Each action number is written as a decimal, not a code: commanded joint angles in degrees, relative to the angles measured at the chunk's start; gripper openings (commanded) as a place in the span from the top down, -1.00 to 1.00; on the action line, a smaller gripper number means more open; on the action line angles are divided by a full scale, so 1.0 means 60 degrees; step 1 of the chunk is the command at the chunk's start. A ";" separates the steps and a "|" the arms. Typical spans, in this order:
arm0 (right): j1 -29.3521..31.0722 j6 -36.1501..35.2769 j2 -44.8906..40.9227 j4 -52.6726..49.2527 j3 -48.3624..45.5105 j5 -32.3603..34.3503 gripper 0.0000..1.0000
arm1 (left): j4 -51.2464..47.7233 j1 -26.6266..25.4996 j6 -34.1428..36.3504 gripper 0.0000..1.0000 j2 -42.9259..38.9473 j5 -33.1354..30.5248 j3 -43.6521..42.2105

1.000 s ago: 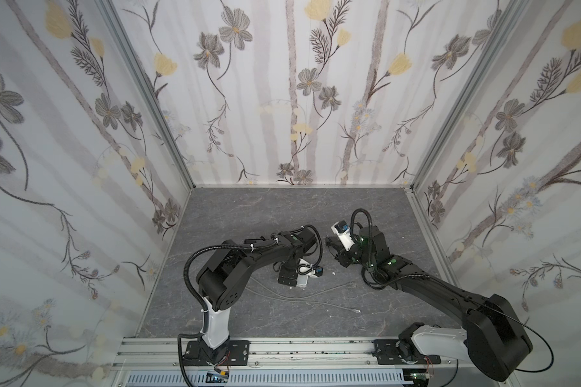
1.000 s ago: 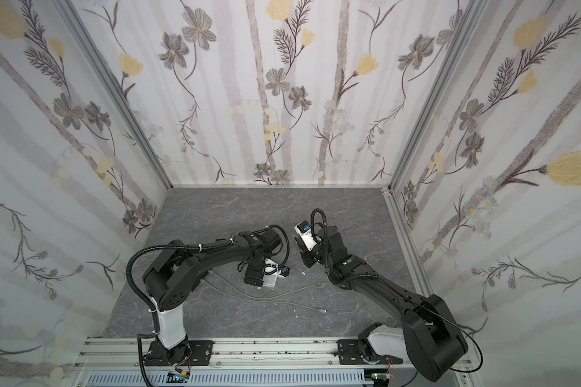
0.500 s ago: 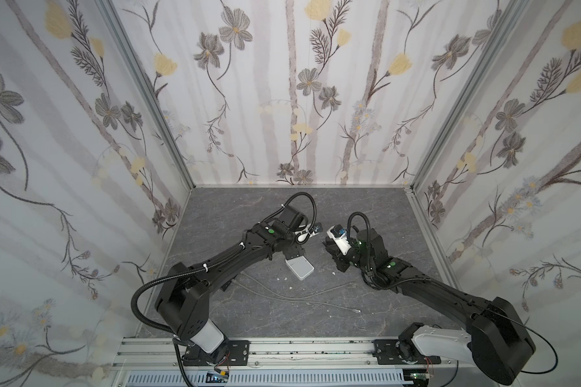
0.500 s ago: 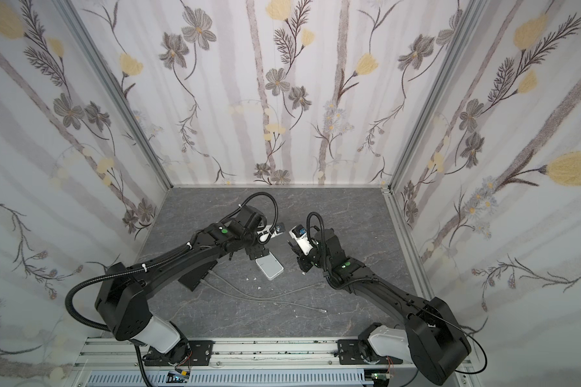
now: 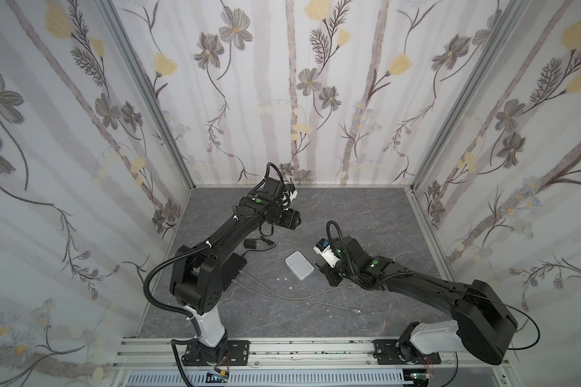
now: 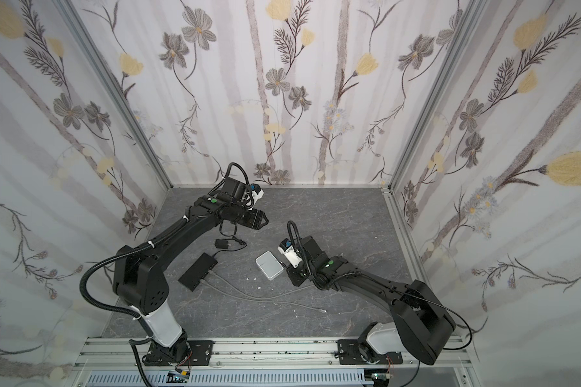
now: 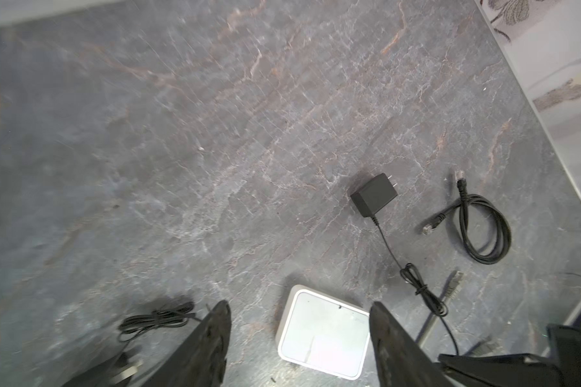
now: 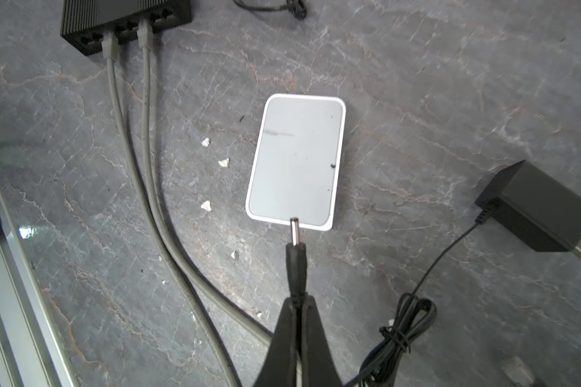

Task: Insert the plug into the switch port
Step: 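Release the router and raise the left gripper while the right brings the plug closer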

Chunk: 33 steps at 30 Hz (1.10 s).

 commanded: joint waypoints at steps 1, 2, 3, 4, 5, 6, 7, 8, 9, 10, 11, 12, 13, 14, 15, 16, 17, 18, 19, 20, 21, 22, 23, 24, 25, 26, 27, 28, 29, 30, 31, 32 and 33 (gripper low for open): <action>0.0188 0.0704 0.0202 0.0491 -0.0004 -0.0073 1.00 | -0.1997 0.0016 -0.0482 -0.30 0.0973 0.0799 0.0595; 0.0218 0.0871 0.0232 0.0724 -0.0360 -0.0085 1.00 | -0.2265 0.0000 -0.0438 -0.28 0.1292 0.0741 0.0746; 0.0224 0.1041 0.0248 0.1019 -0.0522 -0.0180 1.00 | -0.2412 -0.0007 -0.0406 -0.26 0.1498 0.0674 0.0811; 0.0234 0.1165 0.0248 0.1313 -0.0671 -0.0294 1.00 | -0.2476 -0.0036 -0.0385 -0.25 0.1637 0.0578 0.0833; 0.0283 0.1257 0.0266 0.1668 -0.0857 -0.0404 1.00 | -0.2596 -0.0064 -0.0339 -0.25 0.1739 0.0444 0.0868; 0.0395 0.1359 0.0303 0.1965 -0.1019 -0.0355 1.00 | -0.2733 -0.0116 -0.0278 -0.25 0.1835 0.0241 0.0916; 0.0498 0.1474 0.0361 0.2112 -0.1096 -0.0204 1.00 | -0.2823 -0.0145 -0.0236 -0.25 0.1884 0.0066 0.0961; 0.0512 0.1656 0.0412 0.2143 -0.1096 0.0023 1.00 | -0.2900 -0.0186 -0.0215 -0.26 0.1947 -0.0016 0.0979; 0.0837 0.1795 0.0827 0.2094 -0.1053 0.0079 1.00 | -0.2938 -0.0211 -0.0213 -0.27 0.2002 0.0001 0.0994; 0.0907 0.1900 0.1018 0.2071 -0.0983 0.0101 1.00 | -0.2965 -0.0239 -0.0230 -0.28 0.2071 0.0012 0.1015; 0.0973 0.2018 0.1205 0.2085 -0.0945 0.0172 1.00 | -0.3010 -0.0283 -0.0237 -0.29 0.2167 0.0013 0.1077; 0.1037 0.2101 0.1351 0.2133 -0.0941 0.0174 1.00 | -0.3062 -0.0332 -0.0224 -0.29 0.2269 -0.0015 0.1148; 0.1101 0.2138 0.1461 0.2214 -0.0940 0.0160 1.00 | -0.3097 -0.0359 -0.0219 -0.29 0.2369 -0.0052 0.1195; 0.1155 0.2199 0.1538 0.2313 -0.0950 0.0183 1.00 | -0.3127 -0.0377 -0.0210 -0.30 0.2471 -0.0090 0.1239; 0.1169 0.2256 0.1613 0.2394 -0.0960 0.0249 1.00 | -0.3162 -0.0379 -0.0209 -0.29 0.2567 -0.0102 0.1269; 0.1173 0.2292 0.1690 0.2458 -0.0952 0.0299 1.00 | -0.3195 -0.0372 -0.0191 -0.29 0.2622 -0.0155 0.1286; 0.1171 0.2322 0.1742 0.2529 -0.0934 0.0406 1.00 | -0.3233 -0.0381 -0.0174 -0.29 0.2690 -0.0229 0.1302; 0.1182 0.2338 0.1784 0.2525 -0.0892 0.0516 1.00 | -0.3236 -0.0374 -0.0158 -0.30 0.2727 -0.0297 0.1292; 0.1185 0.2367 0.1804 0.2525 -0.0847 0.0608 1.00 | -0.3222 -0.0381 -0.0158 -0.30 0.2756 -0.0352 0.1288; 0.1187 0.2397 0.1816 0.2525 -0.0811 0.0672 1.00 | -0.3224 -0.0381 -0.0165 -0.31 0.2792 -0.0390 0.1288; 0.1194 0.2413 0.1836 0.2521 -0.0751 0.0762 1.00 | -0.3246 -0.0381 -0.0169 -0.31 0.2826 -0.0409 0.1315; 0.1187 0.2421 0.1852 0.2467 -0.0688 0.0881 1.00 | -0.3249 -0.0381 -0.0180 -0.31 0.2864 -0.0416 0.1343; 0.1187 0.2428 0.1874 0.2363 -0.0613 0.1024 1.00 | -0.3255 -0.0381 -0.0189 -0.32 0.2900 -0.0420 0.1361; 0.1194 0.2407 0.1889 0.2262 -0.0552 0.1163 1.00 | -0.3262 -0.0380 -0.0213 -0.33 0.2917 -0.0439 0.1370; 0.1187 0.2400 0.1902 0.2173 -0.0518 0.1256 1.00 | -0.3288 -0.0381 -0.0204 -0.34 0.2932 -0.0478 0.1376; 0.1184 0.2407 0.1884 0.2110 -0.0522 0.1376 1.00 | -0.3292 -0.0383 -0.0193 -0.34 0.2947 -0.0524 0.1376; 0.1187 0.2428 0.1863 0.2064 -0.0532 0.1458 1.00 | -0.3306 -0.0374 -0.0196 -0.35 0.2952 -0.0582 0.1361; 0.1189 0.2442 0.1857 0.2017 -0.0533 0.1493 1.00 | -0.3319 -0.0383 -0.0197 -0.35 0.2965 -0.0609 0.1361; 0.1191 0.2457 0.1863 0.1978 -0.0551 0.1521 1.00 | -0.3321 -0.0381 -0.0187 -0.36 0.2976 -0.0617 0.1361; 0.1185 0.2485 0.1886 0.1955 -0.0558 0.1537 1.00 | -0.3321 -0.0381 -0.0213 -0.36 0.2976 -0.0604 0.1361; 0.1179 0.2512 0.1876 0.1936 -0.0576 0.1553 1.00 | -0.3321 -0.0387 -0.0208 -0.36 0.2991 -0.0596 0.1375; 0.1187 0.2516 0.1889 0.1924 -0.0601 0.1568 1.00 | -0.3321 -0.0381 -0.0227 -0.37 0.2990 -0.0586 0.1398; 0.1187 0.2531 0.1911 0.1927 -0.0629 0.1568 1.00 | -0.3321 -0.0381 -0.0235 -0.37 0.3005 -0.0578 0.1419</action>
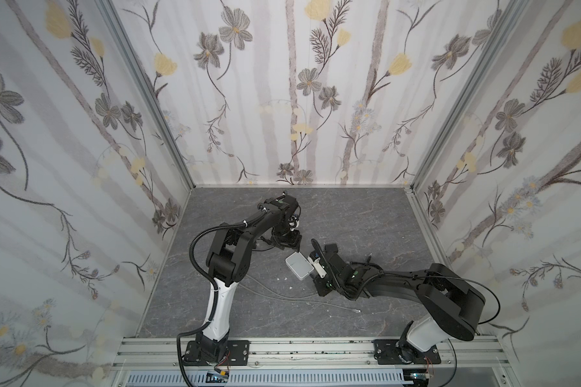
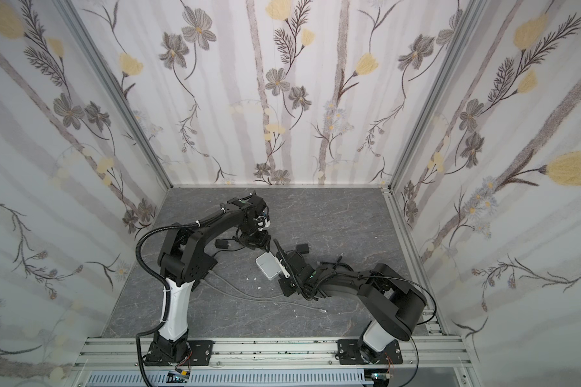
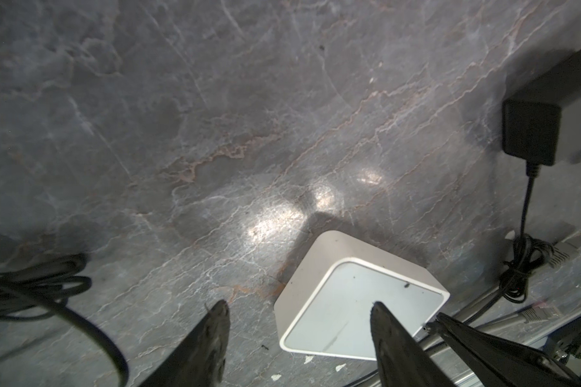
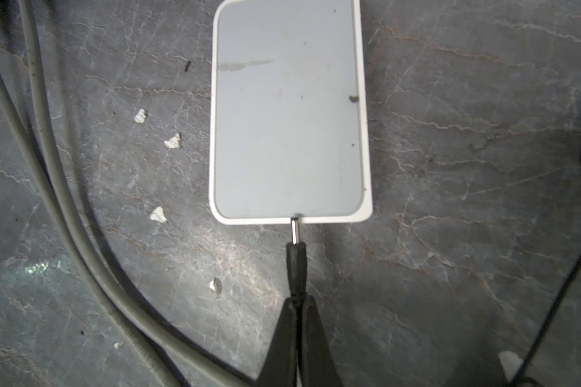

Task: Insert the plug into the switch port
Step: 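Release the router and raise the left gripper while the right brings the plug closer, then lower the left gripper onto the router while the right aligns the plug tip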

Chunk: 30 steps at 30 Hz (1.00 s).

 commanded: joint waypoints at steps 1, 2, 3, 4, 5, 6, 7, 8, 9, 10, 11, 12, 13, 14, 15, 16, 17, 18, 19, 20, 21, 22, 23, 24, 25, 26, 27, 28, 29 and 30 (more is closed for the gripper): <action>0.0010 0.0154 0.0065 0.0052 -0.0032 0.0260 1.00 | -0.0202 0.0011 -0.0056 -0.38 0.0060 -0.0091 0.0130; -0.0001 0.0170 0.0078 0.0074 -0.0044 0.0239 1.00 | -0.0195 0.0014 -0.0051 -0.38 0.0074 -0.0075 0.0158; 0.0014 0.0198 0.0097 0.0081 -0.0060 0.0240 1.00 | -0.0202 0.0009 -0.0070 -0.39 0.0093 -0.0047 0.0185; 0.0011 0.0200 0.0121 0.0089 -0.0053 0.0225 1.00 | -0.0203 0.0008 -0.0072 -0.39 0.0107 -0.0010 0.0202; 0.0003 0.0200 0.0128 0.0046 -0.0039 0.0205 1.00 | -0.0203 0.0009 -0.0086 -0.40 0.0122 0.0027 0.0218; 0.0018 0.0213 0.0139 0.0023 -0.0044 0.0192 1.00 | -0.0200 0.0009 -0.0100 -0.40 0.0140 0.0047 0.0236; 0.0025 0.0221 0.0134 0.0022 -0.0068 0.0172 1.00 | -0.0203 0.0008 -0.0105 -0.40 0.0147 0.0075 0.0261; 0.0038 0.0226 0.0126 -0.0003 -0.0087 0.0165 1.00 | -0.0195 -0.0002 -0.0101 -0.40 0.0169 0.0119 0.0275; 0.0039 0.0217 0.0098 -0.0014 -0.0120 0.0172 1.00 | -0.0208 -0.0006 -0.0109 -0.40 0.0166 0.0138 0.0291; 0.0037 0.0227 0.0077 -0.0001 -0.0153 0.0176 1.00 | -0.0218 -0.0013 -0.0108 -0.40 0.0169 0.0153 0.0291; 0.0040 0.0241 0.0066 0.0020 -0.0191 0.0194 1.00 | -0.0225 -0.0020 -0.0109 -0.40 0.0170 0.0178 0.0291; 0.0040 0.0244 0.0055 0.0036 -0.0211 0.0208 1.00 | -0.0211 -0.0032 -0.0106 -0.40 0.0184 0.0195 0.0292; 0.0032 0.0244 0.0081 0.0024 -0.0188 0.0195 1.00 | -0.0226 -0.0042 -0.0099 -0.40 0.0184 0.0196 0.0290; 0.0040 0.0258 0.0119 0.0008 -0.0163 0.0182 1.00 | -0.0229 -0.0047 -0.0089 -0.40 0.0199 0.0189 0.0291; 0.0047 0.0280 0.0154 0.0005 -0.0126 0.0167 1.00 | -0.0247 -0.0064 -0.0089 -0.40 0.0224 0.0183 0.0292; 0.0040 0.0279 0.0200 -0.0033 -0.0066 0.0165 1.00 | -0.0247 -0.0063 -0.0081 -0.40 0.0242 0.0181 0.0292; 0.0040 0.0295 0.0239 -0.0060 -0.0030 0.0165 1.00 | -0.0263 -0.0104 -0.0078 -0.40 0.0251 0.0168 0.0277; 0.0040 0.0302 0.0278 -0.0093 0.0036 0.0173 1.00 | -0.0278 -0.0126 -0.0060 -0.40 0.0257 0.0142 0.0264; 0.0039 0.0316 0.0329 -0.0148 0.0111 0.0168 1.00 | -0.0280 -0.0151 -0.0051 -0.40 0.0268 0.0124 0.0262; 0.0039 0.0317 0.0359 -0.0194 0.0164 0.0180 1.00 | -0.0299 -0.0159 -0.0031 -0.40 0.0283 0.0109 0.0248; 0.0040 0.0324 0.0410 -0.0264 0.0239 0.0180 1.00 | -0.0300 -0.0203 -0.0015 -0.41 0.0287 0.0089 0.0247; 0.0040 0.0337 0.0441 -0.0322 0.0305 0.0180 1.00 | -0.0313 -0.0209 -0.0017 -0.40 0.0303 0.0059 0.0248; 0.0040 0.0359 0.0471 -0.0371 0.0356 0.0194 1.00 | -0.0320 -0.0216 0.0001 -0.40 0.0305 0.0039 0.0248; 0.0040 0.0388 0.0497 -0.0438 0.0422 0.0208 1.00 | -0.0318 -0.0220 0.0002 -0.41 0.0309 0.0036 0.0248; 0.0040 0.0432 0.0522 -0.0506 0.0460 0.0209 1.00 | -0.0335 -0.0212 0.0005 -0.41 0.0301 0.0036 0.0248; 0.0041 0.0469 0.0550 -0.0562 0.0462 0.0222 1.00 | -0.0334 -0.0225 0.0014 -0.41 0.0301 0.0022 0.0248; 0.0040 0.0503 0.0593 -0.0706 0.0615 0.0231 1.00 | -0.0335 -0.0220 0.0013 -0.41 0.0301 0.0021 0.0248; 0.0040 0.0534 0.0662 -0.0849 0.0846 0.0226 1.00 | -0.0337 -0.0238 0.0015 -0.41 0.0302 0.0021 0.0248; 0.0040 0.0571 0.0731 -0.0983 0.0966 0.0223 1.00 | -0.0339 -0.0242 0.0006 -0.41 0.0309 0.0034 0.0248; 0.0040 0.0566 0.0823 -0.1168 0.1091 0.0212 0.99 | -0.0349 -0.0240 0.0006 -0.41 0.0301 0.0036 0.0248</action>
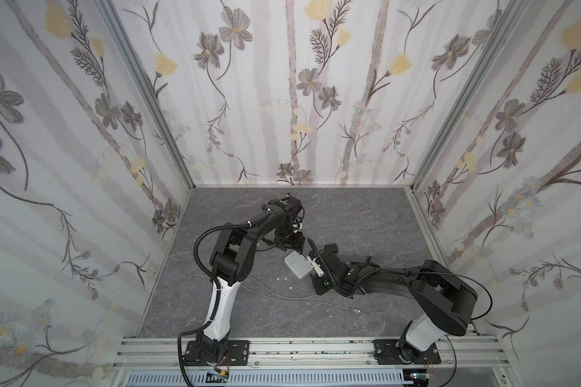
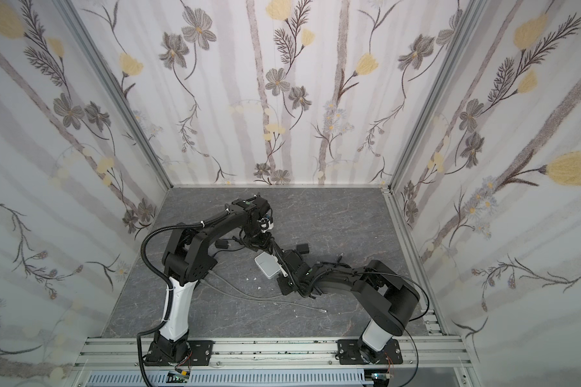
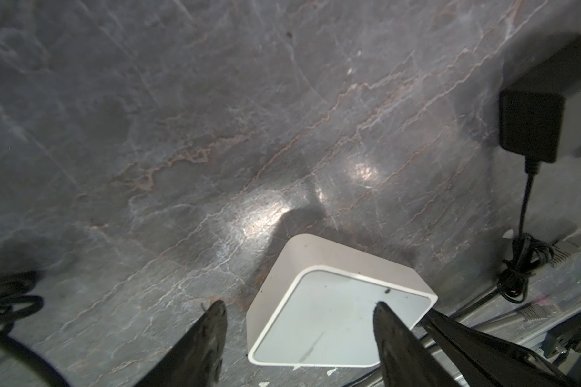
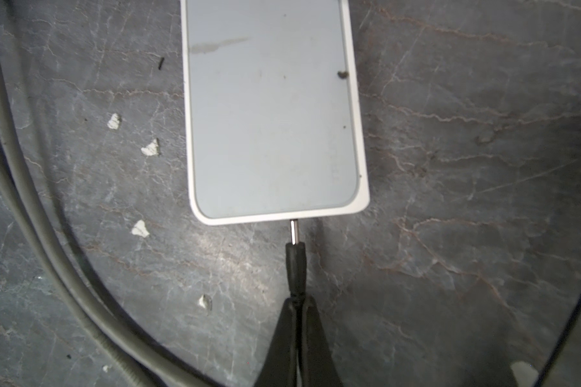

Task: Insert the plug into the switch port
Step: 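Lower the left gripper onto the router while the right aligns the plug tip, then push the barrel plug into the router port with the right gripper while left holds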

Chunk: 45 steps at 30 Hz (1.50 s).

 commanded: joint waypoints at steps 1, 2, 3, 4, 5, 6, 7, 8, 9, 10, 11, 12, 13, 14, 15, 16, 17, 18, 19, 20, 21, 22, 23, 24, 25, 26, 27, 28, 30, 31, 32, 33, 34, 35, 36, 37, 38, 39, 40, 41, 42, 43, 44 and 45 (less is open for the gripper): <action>0.0003 0.0176 0.0262 -0.0602 0.0382 0.0097 0.98 | -0.0204 0.0000 0.0044 -0.42 0.0021 -0.0063 0.0029; 0.0003 0.0162 0.0322 -0.0705 0.0481 0.0074 0.97 | -0.0211 0.0000 0.0049 -0.41 0.0035 -0.0057 0.0025; 0.0003 0.0134 0.0383 -0.0764 0.0542 0.0063 0.97 | -0.0224 0.0007 0.0051 -0.41 0.0035 -0.0055 0.0029; 0.0003 0.0118 0.0422 -0.0797 0.0589 0.0056 0.97 | -0.0218 -0.0011 0.0048 -0.41 0.0035 -0.0055 0.0015; 0.0003 0.0118 0.0444 -0.0823 0.0622 0.0060 0.97 | -0.0222 -0.0007 0.0046 -0.41 0.0037 -0.0055 0.0014; 0.0003 0.0114 0.0460 -0.0838 0.0649 0.0079 0.96 | -0.0226 -0.0013 0.0043 -0.41 0.0050 -0.0055 0.0014; 0.0003 0.0123 0.0467 -0.0846 0.0687 0.0110 0.96 | -0.0233 -0.0007 0.0060 -0.41 0.0047 -0.0056 0.0007; 0.0007 0.0143 0.0467 -0.0862 0.0696 0.0118 0.96 | -0.0233 -0.0013 0.0060 -0.41 0.0050 -0.0044 0.0010; 0.0003 0.0158 0.0481 -0.0880 0.0724 0.0135 0.96 | -0.0233 -0.0025 0.0052 -0.41 0.0050 -0.0028 0.0014; 0.0003 0.0158 0.0476 -0.0895 0.0754 0.0154 0.96 | -0.0233 -0.0027 0.0053 -0.41 0.0062 -0.0005 0.0014; 0.0003 0.0170 0.0468 -0.0895 0.0776 0.0196 0.96 | -0.0254 -0.0025 0.0045 -0.41 0.0061 0.0020 0.0014; 0.0004 0.0196 0.0439 -0.0884 0.0785 0.0247 0.96 | -0.0249 -0.0036 0.0039 -0.41 0.0074 0.0081 0.0014; -0.0003 0.0231 0.0412 -0.0883 0.0785 0.0327 0.96 | -0.0256 -0.0033 0.0034 -0.41 0.0094 0.0127 0.0014; -0.0011 0.0248 0.0385 -0.0852 0.0797 0.0378 0.96 | -0.0262 -0.0031 0.0012 -0.41 0.0121 0.0191 0.0014; -0.0029 0.0271 0.0361 -0.0827 0.0788 0.0407 0.96 | -0.0273 -0.0025 0.0002 -0.41 0.0156 0.0272 0.0013; -0.0033 0.0279 0.0350 -0.0804 0.0806 0.0407 0.96 | -0.0277 -0.0029 -0.0013 -0.41 0.0200 0.0395 0.0014; -0.0041 0.0297 0.0350 -0.0782 0.0814 0.0409 0.96 | -0.0277 -0.0029 -0.0014 -0.41 0.0231 0.0505 0.0014; -0.0042 0.0306 0.0350 -0.0780 0.0836 0.0396 0.96 | -0.0281 -0.0029 -0.0037 -0.41 0.0267 0.0636 0.0014; -0.0052 0.0308 0.0357 -0.0767 0.0862 0.0396 0.96 | -0.0279 -0.0038 -0.0030 -0.40 0.0282 0.0750 0.0014; -0.0055 0.0306 0.0364 -0.0745 0.0880 0.0389 0.96 | -0.0263 -0.0043 -0.0045 -0.40 0.0306 0.0828 0.0014; -0.0044 0.0306 0.0364 -0.0739 0.0898 0.0374 0.96 | -0.0270 -0.0033 -0.0037 -0.40 0.0303 0.0853 0.0014; -0.0052 0.0304 0.0366 -0.0722 0.0922 0.0354 0.96 | -0.0268 -0.0037 -0.0048 -0.40 0.0315 0.0875 0.0000; -0.0055 0.0308 0.0364 -0.0714 0.0929 0.0335 0.96 | -0.0262 -0.0038 -0.0042 -0.40 0.0314 0.0896 0.0000; -0.0055 0.0308 0.0390 -0.0694 0.0957 0.0302 0.96 | -0.0262 -0.0036 -0.0044 -0.40 0.0327 0.0946 0.0000; -0.0048 0.0303 0.0380 -0.0677 0.0982 0.0286 0.97 | -0.0276 -0.0041 -0.0050 -0.40 0.0328 0.0993 -0.0015; -0.0055 0.0308 0.0382 -0.0652 0.1001 0.0252 0.96 | -0.0274 -0.0045 -0.0055 -0.40 0.0343 0.1012 -0.0015; -0.0052 0.0298 0.0393 -0.0630 0.1025 0.0203 0.96 | -0.0270 -0.0049 -0.0060 -0.40 0.0353 0.1007 -0.0012; -0.0055 0.0293 0.0406 -0.0627 0.1048 0.0152 0.96 | -0.0277 -0.0034 -0.0064 -0.40 0.0356 0.0998 -0.0017; -0.0055 0.0281 0.0448 -0.0617 0.1103 0.0105 0.96 | -0.0286 -0.0057 -0.0053 -0.40 0.0350 0.0985 -0.0015; -0.0055 0.0271 0.0468 -0.0618 0.1113 0.0084 0.96 | -0.0287 -0.0052 -0.0053 -0.40 0.0368 0.0998 -0.0015; -0.0056 0.0239 0.0474 -0.0615 0.1107 0.0049 0.96 | -0.0291 -0.0049 -0.0045 -0.40 0.0361 0.0998 -0.0015; -0.0055 0.0164 0.0504 -0.0629 0.1121 -0.0065 0.96 | -0.0291 -0.0058 -0.0048 -0.40 0.0358 0.0978 -0.0015; -0.0055 0.0001 0.0532 -0.0668 0.1153 -0.0252 0.96 | -0.0306 -0.0058 -0.0046 -0.41 0.0360 0.0943 -0.0016; -0.0048 -0.0147 0.0579 -0.0738 0.1178 -0.0431 0.95 | -0.0318 -0.0053 -0.0035 -0.40 0.0372 0.0897 -0.0001; -0.0055 -0.0324 0.0619 -0.0821 0.1220 -0.0577 0.95 | -0.0335 -0.0044 -0.0020 -0.40 0.0372 0.0847 0.0014; -0.0045 -0.0488 0.0646 -0.0901 0.1224 -0.0643 0.94 | -0.0363 -0.0053 0.0014 -0.40 0.0372 0.0798 0.0029; -0.0041 -0.0630 0.0683 -0.0996 0.1224 -0.0645 0.94 | -0.0375 -0.0048 0.0028 -0.40 0.0371 0.0765 0.0034; -0.0048 -0.0772 0.0704 -0.1092 0.1199 -0.0571 0.94 | -0.0392 -0.0057 0.0042 -0.40 0.0359 0.0736 0.0043; -0.0046 -0.0912 0.0705 -0.1184 0.1170 -0.0513 0.93 | -0.0394 -0.0050 0.0063 -0.40 0.0358 0.0708 0.0044; -0.0041 -0.1004 0.0698 -0.1229 0.1119 -0.0461 0.94 | -0.0408 -0.0057 0.0079 -0.40 0.0358 0.0683 0.0055; -0.0053 -0.1058 0.0649 -0.1243 0.1055 -0.0419 0.93 | -0.0423 -0.0058 0.0082 -0.40 0.0343 0.0656 0.0058; -0.0048 -0.1096 0.0620 -0.1241 0.0995 -0.0352 0.94 | -0.0438 -0.0057 0.0103 -0.40 0.0334 0.0662 0.0058; -0.0055 -0.1133 0.0588 -0.1254 0.0951 -0.0316 0.94 | -0.0445 -0.0068 0.0122 -0.40 0.0343 0.0659 0.0073; -0.0042 -0.1211 0.0557 -0.1277 0.0919 -0.0239 0.94 | -0.0445 -0.0061 0.0133 -0.40 0.0343 0.0670 0.0073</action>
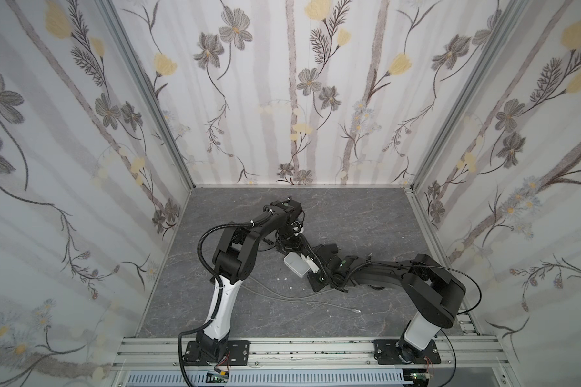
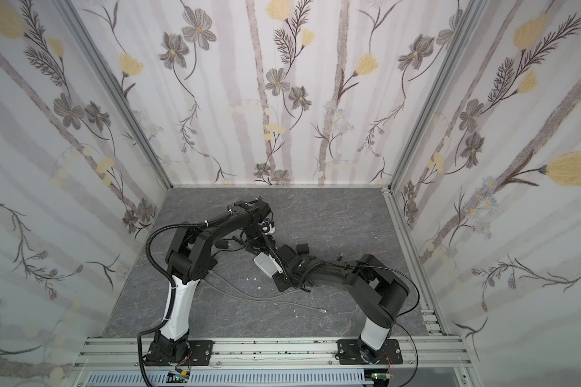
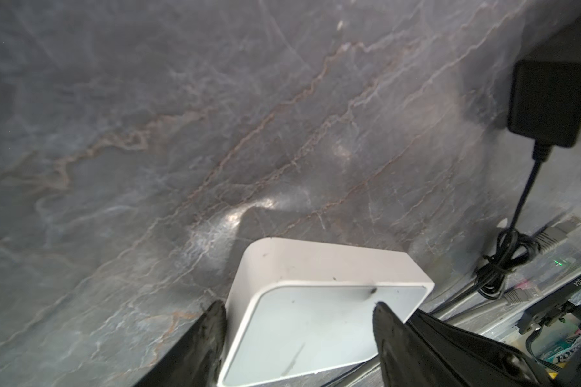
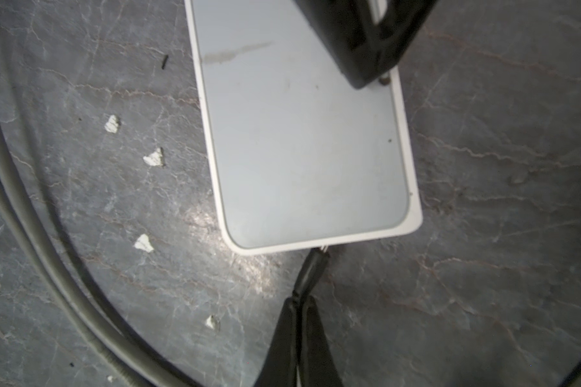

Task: Insert the plug into the switch port
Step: 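Push the barrel plug into the router port with the right gripper while left holds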

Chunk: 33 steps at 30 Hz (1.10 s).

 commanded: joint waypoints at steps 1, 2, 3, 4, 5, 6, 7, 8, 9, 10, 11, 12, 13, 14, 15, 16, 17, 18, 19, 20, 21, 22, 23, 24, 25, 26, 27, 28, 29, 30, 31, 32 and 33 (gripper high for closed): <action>0.0021 -0.0448 -0.0059 -0.0249 -0.0081 0.0143 0.93 | -0.0241 -0.0030 0.0080 -0.40 0.0002 0.0000 0.0073; 0.0018 -0.0502 -0.0072 -0.0313 -0.0089 0.0248 0.93 | -0.0259 -0.0033 0.0096 -0.40 0.0015 -0.0008 0.0073; 0.0010 -0.0574 -0.0085 -0.0344 -0.0089 0.0340 0.94 | -0.0274 -0.0030 0.0131 -0.40 0.0008 -0.0035 0.0073; 0.0021 -0.0602 -0.0134 -0.0395 -0.0082 0.0507 0.94 | -0.0296 -0.0038 0.0142 -0.41 0.0016 -0.0077 0.0073; 0.0018 -0.0668 -0.0144 -0.0417 -0.0086 0.0599 0.94 | -0.0293 -0.0044 0.0176 -0.40 0.0016 -0.0104 0.0073; 0.0020 -0.0738 -0.0177 -0.0459 -0.0067 0.0690 0.93 | -0.0328 -0.0054 0.0203 -0.40 0.0019 -0.0110 0.0073; 0.0014 -0.0787 -0.0200 -0.0526 -0.0058 0.0826 0.94 | -0.0347 -0.0062 0.0246 -0.40 0.0011 -0.0110 0.0087; 0.0008 -0.0797 -0.0204 -0.0534 -0.0042 0.0961 0.94 | -0.0367 -0.0084 0.0287 -0.40 0.0031 -0.0111 0.0102; 0.0007 -0.0804 -0.0215 -0.0524 -0.0031 0.1009 0.93 | -0.0391 -0.0098 0.0326 -0.40 0.0034 -0.0110 0.0106; 0.0007 -0.0824 -0.0186 -0.0535 -0.0009 0.1049 0.93 | -0.0405 -0.0108 0.0359 -0.40 0.0045 -0.0103 0.0102; 0.0007 -0.0838 -0.0157 -0.0567 0.0033 0.1100 0.93 | -0.0418 -0.0135 0.0385 -0.40 0.0048 -0.0085 0.0102; 0.0014 -0.0851 -0.0100 -0.0629 0.0091 0.1156 0.93 | -0.0446 -0.0170 0.0445 -0.40 0.0048 -0.0085 0.0099; 0.0016 -0.0863 -0.0048 -0.0661 0.0145 0.1197 0.94 | -0.0454 -0.0190 0.0469 -0.40 0.0045 -0.0085 0.0102; 0.0013 -0.0882 -0.0019 -0.0668 0.0174 0.1228 0.94 | -0.0441 -0.0201 0.0483 -0.40 0.0049 -0.0082 0.0102; 0.0021 -0.0910 0.0019 -0.0687 0.0215 0.1264 0.93 | -0.0464 -0.0223 0.0505 -0.40 0.0059 -0.0088 0.0102; 0.0014 -0.0946 0.0027 -0.0683 0.0244 0.1259 0.94 | -0.0478 -0.0224 0.0504 -0.40 0.0072 -0.0094 0.0102; 0.0017 -0.0997 0.0041 -0.0685 0.0262 0.1226 0.94 | -0.0478 -0.0238 0.0517 -0.40 0.0079 -0.0089 0.0102; 0.0021 -0.1056 0.0042 -0.0684 0.0289 0.1201 0.94 | -0.0479 -0.0238 0.0523 -0.40 0.0092 -0.0082 0.0113; 0.0019 -0.1124 0.0056 -0.0683 0.0306 0.1165 0.94 | -0.0470 -0.0246 0.0519 -0.40 0.0094 -0.0092 0.0117; 0.0021 -0.1167 0.0045 -0.0676 0.0333 0.1119 0.94 | -0.0483 -0.0251 0.0519 -0.40 0.0092 -0.0096 0.0117; 0.0020 -0.1240 0.0031 -0.0677 0.0354 0.0994 0.94 | -0.0492 -0.0239 0.0526 -0.40 0.0092 -0.0081 0.0117; 0.0035 -0.1357 0.0006 -0.0647 0.0352 0.0805 0.93 | -0.0494 -0.0253 0.0541 -0.40 0.0089 -0.0081 0.0116; 0.0047 -0.1449 -0.0015 -0.0643 0.0350 0.0629 0.94 | -0.0494 -0.0253 0.0539 -0.40 0.0092 -0.0105 0.0124; 0.0065 -0.1564 -0.0028 -0.0639 0.0358 0.0484 0.94 | -0.0492 -0.0246 0.0552 -0.40 0.0090 -0.0122 0.0131; 0.0097 -0.1620 -0.0061 -0.0661 0.0364 0.0379 0.95 | -0.0506 -0.0240 0.0548 -0.40 0.0065 -0.0146 0.0132; 0.0120 -0.1651 -0.0071 -0.0690 0.0365 0.0332 0.95 | -0.0508 -0.0247 0.0563 -0.40 0.0056 -0.0180 0.0132; 0.0140 -0.1659 -0.0071 -0.0724 0.0365 0.0321 0.95 | -0.0510 -0.0238 0.0591 -0.40 0.0032 -0.0228 0.0132; 0.0181 -0.1671 -0.0068 -0.0776 0.0374 0.0321 0.95 | -0.0509 -0.0238 0.0597 -0.40 0.0010 -0.0253 0.0132; 0.0217 -0.1695 -0.0062 -0.0822 0.0380 0.0326 0.96 | -0.0522 -0.0231 0.0625 -0.40 -0.0010 -0.0257 0.0146; 0.0258 -0.1719 -0.0035 -0.0866 0.0387 0.0347 0.96 | -0.0529 -0.0216 0.0661 -0.40 -0.0025 -0.0268 0.0146; 0.0308 -0.1731 -0.0036 -0.0926 0.0402 0.0407 0.96 | -0.0559 -0.0233 0.0693 -0.40 -0.0051 -0.0256 0.0146; 0.0350 -0.1721 -0.0028 -0.0960 0.0417 0.0484 0.95 | -0.0558 -0.0224 0.0723 -0.40 -0.0067 -0.0244 0.0146; 0.0347 -0.1711 -0.0043 -0.0976 0.0431 0.0559 0.95 | -0.0567 -0.0229 0.0737 -0.40 -0.0069 -0.0231 0.0133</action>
